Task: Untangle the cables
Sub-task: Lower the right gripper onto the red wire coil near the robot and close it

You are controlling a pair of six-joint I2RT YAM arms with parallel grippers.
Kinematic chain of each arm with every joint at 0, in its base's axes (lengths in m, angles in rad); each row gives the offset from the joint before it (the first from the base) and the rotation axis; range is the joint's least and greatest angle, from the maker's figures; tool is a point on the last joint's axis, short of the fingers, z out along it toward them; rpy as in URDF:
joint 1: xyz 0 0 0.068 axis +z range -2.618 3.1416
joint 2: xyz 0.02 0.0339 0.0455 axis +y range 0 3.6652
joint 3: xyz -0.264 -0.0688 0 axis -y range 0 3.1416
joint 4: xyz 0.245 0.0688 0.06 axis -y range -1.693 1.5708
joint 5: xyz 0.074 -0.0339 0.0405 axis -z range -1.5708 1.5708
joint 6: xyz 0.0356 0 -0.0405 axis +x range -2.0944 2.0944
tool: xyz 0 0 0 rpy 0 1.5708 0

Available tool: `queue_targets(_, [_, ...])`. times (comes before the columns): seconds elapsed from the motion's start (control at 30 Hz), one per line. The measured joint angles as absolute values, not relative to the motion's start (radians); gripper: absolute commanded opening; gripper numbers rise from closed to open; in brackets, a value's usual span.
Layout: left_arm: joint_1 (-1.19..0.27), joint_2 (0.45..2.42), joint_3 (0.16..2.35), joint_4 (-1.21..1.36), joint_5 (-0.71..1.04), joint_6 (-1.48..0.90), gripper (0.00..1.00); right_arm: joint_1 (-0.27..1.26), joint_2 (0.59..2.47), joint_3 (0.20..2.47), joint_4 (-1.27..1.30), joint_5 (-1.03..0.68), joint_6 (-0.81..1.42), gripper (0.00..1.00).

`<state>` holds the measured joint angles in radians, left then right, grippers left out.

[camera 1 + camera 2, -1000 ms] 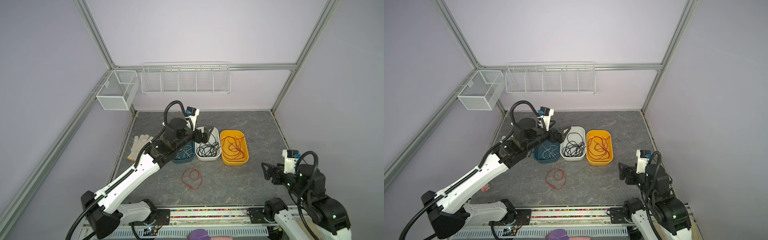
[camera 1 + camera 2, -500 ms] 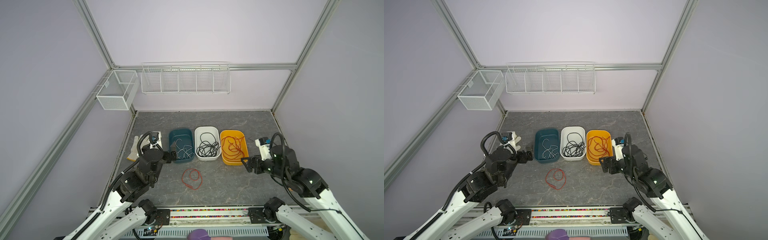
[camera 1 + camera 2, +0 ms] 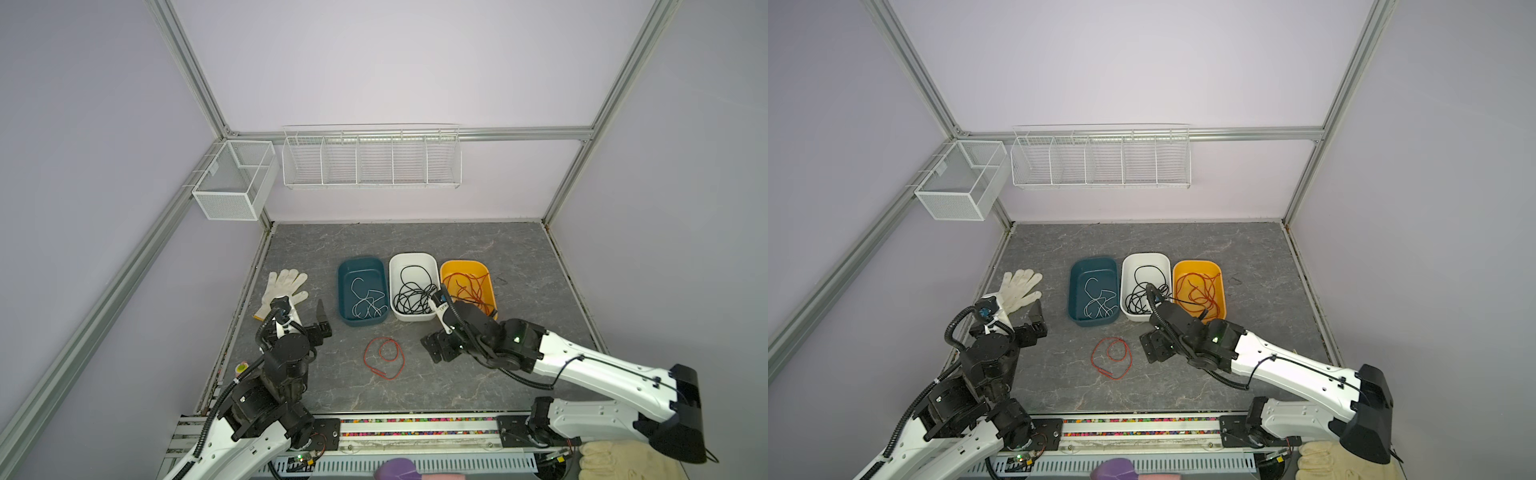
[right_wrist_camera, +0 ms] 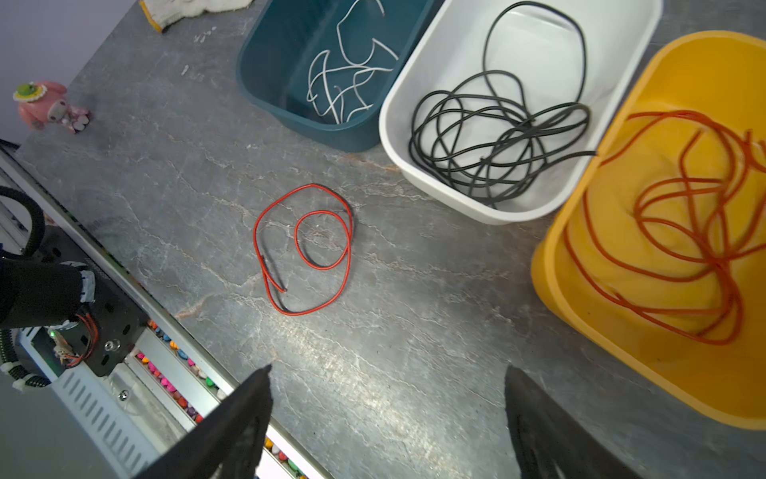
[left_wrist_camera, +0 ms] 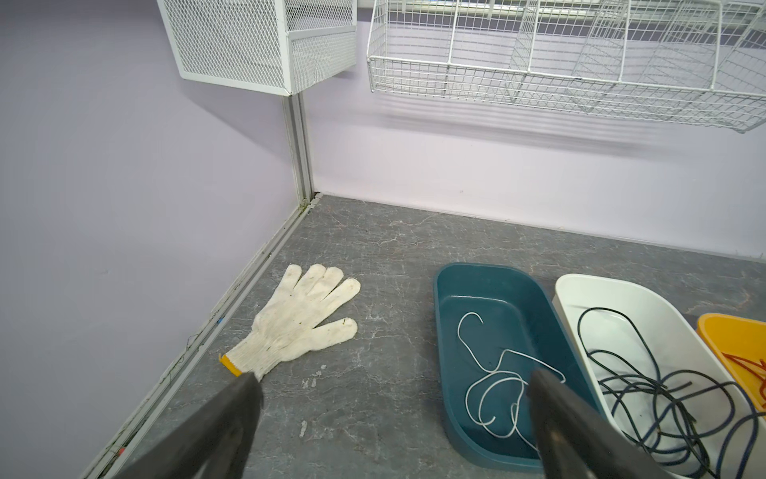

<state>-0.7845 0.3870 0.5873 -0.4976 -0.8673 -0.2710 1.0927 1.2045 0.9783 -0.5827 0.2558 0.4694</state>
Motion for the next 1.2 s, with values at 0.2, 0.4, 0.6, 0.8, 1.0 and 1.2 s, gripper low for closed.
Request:
queue_targets(0.2, [-0.785,0.384,0.583,-0.485,-0.872,-0.257,0.99,1.155,1.380,1.007,-0.484,0.252,0.483,0.98])
queue_targets(0.4, [-0.785,0.342,0.558,-0.455,-0.863,-0.237,0.99,1.167,1.512,1.022,-0.408,0.242,0.459,0.77])
queue_targets(0.6, [-0.785,0.327,0.549,-0.437,-0.855,-0.224,0.99,1.130,1.613,1.040,-0.357,0.210,0.447,0.72])
queue_targets(0.8, [-0.785,0.324,0.543,-0.422,-0.841,-0.218,0.99,1.100,1.704,1.056,-0.334,0.163,0.439,0.64])
queue_targets(1.0, [-0.785,0.323,0.536,-0.416,-0.831,-0.205,0.99,1.082,1.757,1.069,-0.310,0.139,0.433,0.54])
queue_targets(1.2, [-0.785,0.319,0.532,-0.408,-0.829,-0.197,0.99,1.061,1.804,1.101,-0.291,0.106,0.427,0.44])
